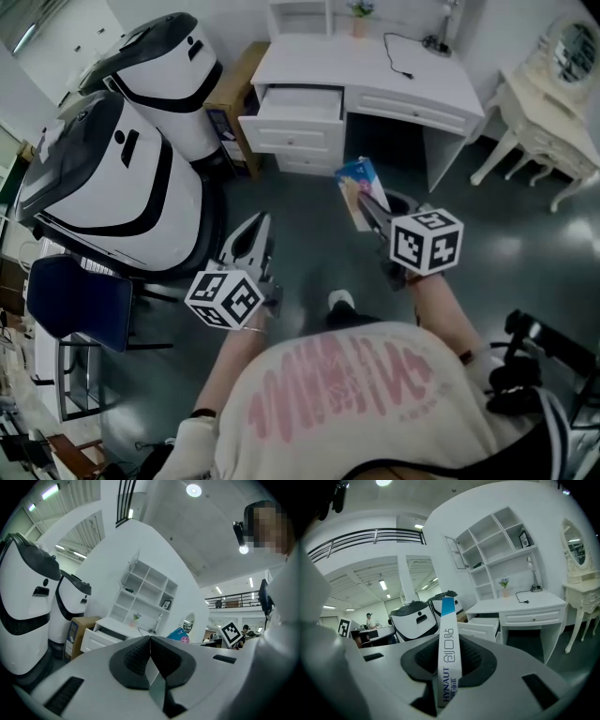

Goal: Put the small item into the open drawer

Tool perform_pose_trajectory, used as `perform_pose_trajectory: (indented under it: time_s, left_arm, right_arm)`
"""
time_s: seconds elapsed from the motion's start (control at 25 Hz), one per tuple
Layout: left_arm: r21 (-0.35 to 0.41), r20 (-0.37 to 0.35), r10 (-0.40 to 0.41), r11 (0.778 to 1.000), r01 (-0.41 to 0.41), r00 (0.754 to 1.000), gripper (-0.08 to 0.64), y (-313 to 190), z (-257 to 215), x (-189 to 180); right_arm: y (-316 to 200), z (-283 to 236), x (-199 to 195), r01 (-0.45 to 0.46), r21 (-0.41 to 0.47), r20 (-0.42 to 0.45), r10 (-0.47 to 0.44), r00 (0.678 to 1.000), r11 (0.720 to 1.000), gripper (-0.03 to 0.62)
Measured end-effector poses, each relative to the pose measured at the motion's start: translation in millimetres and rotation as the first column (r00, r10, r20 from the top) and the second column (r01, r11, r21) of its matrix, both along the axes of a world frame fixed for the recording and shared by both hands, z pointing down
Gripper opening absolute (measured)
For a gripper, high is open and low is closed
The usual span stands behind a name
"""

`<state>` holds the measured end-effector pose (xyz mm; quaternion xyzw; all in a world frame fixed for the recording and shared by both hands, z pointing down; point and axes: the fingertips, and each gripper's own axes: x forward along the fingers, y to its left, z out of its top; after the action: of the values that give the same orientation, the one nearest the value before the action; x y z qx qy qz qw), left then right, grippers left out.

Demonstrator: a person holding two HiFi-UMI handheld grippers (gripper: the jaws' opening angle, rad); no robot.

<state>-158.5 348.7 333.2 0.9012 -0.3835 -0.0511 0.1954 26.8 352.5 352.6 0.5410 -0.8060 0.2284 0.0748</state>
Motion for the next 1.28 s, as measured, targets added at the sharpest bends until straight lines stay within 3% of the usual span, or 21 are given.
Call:
perform_pose_trajectory:
  time_s: [0.32, 0.52, 0.72, 0.92, 1.28]
  left_arm:
    - [0.082, -0.036, -0.054, 0.995, 0.057, 0.998, 0.029, -111, -34, 37]
    - [0.093, -0.063, -0.059, 0.994, 0.065, 0.996, 0.029, -155, -38, 61]
    - [0.025, -0.04, -0.045, 0.999, 0.046, 0.998, 0.029, -177, -11, 76]
    - [-0.041, -0.043, -0.085, 0.996, 0.084, 0.995, 0.029, -202, 18, 74]
    - [-0.081, -0.048, -0.058, 0.995, 0.054, 0.997, 0.029, -273, 47, 85]
  right_arm:
    - [-118, -22, 31, 0.066, 0.03, -0.027, -0.065, 0.998, 0.997, 0.089]
    - [-167, -31, 49, 0.103, 0.052, -0.036, -0.101, 0.994, 0.993, 0.089]
    - [-192, -8, 64, 0.098, 0.0, -0.029, -0.098, 0.995, 0.995, 0.089]
    - [-214, 19, 68, 0.108, -0.045, -0.014, -0.109, 0.994, 0.993, 0.089]
    - [-276, 47, 75, 0.082, -0.099, -0.038, -0.087, 0.996, 0.992, 0.089]
